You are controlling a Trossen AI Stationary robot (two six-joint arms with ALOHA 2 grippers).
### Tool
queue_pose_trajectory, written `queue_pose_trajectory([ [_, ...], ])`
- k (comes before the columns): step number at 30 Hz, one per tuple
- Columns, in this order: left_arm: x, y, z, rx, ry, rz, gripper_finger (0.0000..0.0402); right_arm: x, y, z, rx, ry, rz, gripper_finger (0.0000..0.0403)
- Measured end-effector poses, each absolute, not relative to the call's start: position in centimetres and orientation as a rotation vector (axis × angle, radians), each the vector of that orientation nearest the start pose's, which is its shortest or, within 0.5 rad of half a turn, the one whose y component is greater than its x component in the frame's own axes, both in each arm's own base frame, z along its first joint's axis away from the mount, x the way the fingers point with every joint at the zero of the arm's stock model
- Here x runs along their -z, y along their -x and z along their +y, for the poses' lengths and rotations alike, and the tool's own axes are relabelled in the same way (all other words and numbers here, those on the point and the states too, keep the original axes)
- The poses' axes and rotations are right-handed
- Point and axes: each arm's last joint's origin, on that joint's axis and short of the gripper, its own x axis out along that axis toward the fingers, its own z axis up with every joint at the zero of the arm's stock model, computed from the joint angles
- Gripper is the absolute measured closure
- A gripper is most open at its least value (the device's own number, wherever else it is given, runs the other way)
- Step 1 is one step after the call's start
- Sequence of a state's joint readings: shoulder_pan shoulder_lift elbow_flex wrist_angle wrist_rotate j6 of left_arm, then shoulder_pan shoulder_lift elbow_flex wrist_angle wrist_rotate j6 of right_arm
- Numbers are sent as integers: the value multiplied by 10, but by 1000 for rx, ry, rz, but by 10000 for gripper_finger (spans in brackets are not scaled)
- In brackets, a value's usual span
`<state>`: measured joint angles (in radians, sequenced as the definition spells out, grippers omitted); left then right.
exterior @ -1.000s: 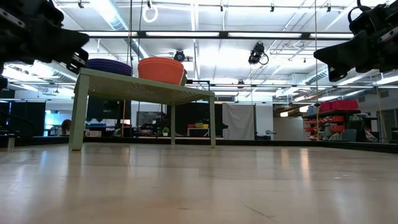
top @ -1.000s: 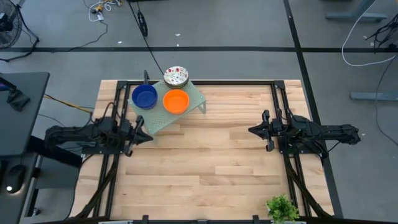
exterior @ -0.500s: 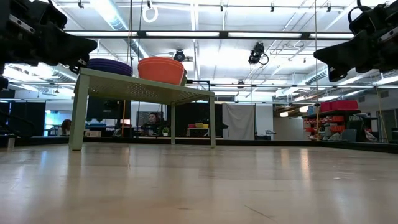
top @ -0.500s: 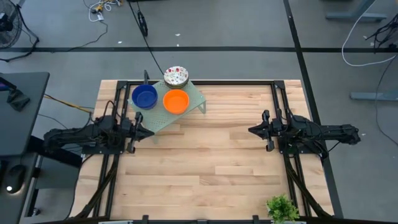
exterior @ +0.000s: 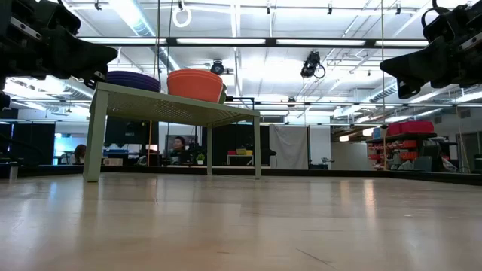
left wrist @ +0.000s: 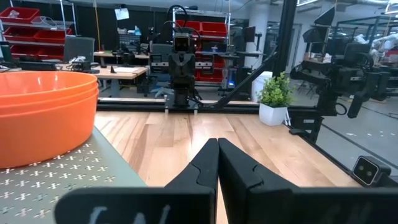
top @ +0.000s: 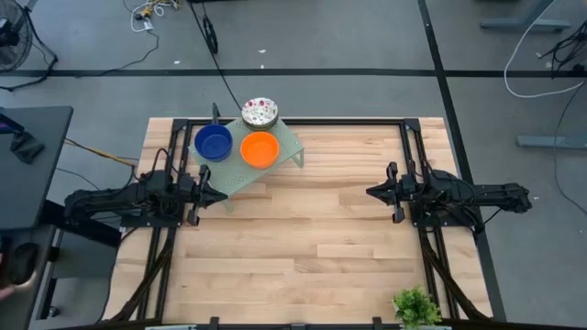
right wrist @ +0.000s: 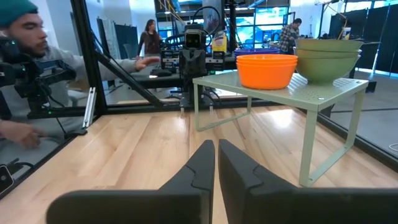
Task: Pick & Place Mini bowls
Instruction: Return to Home Position
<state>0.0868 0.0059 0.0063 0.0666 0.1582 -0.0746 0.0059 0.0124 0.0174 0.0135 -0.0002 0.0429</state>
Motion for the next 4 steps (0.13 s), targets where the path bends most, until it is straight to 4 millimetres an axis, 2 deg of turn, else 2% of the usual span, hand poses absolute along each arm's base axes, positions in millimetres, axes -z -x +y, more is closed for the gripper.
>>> queue_pose_trajectory([
  [4,-172,-97,4,74,66,-65,390,-170,-97,1,-6,-43,-18,378],
])
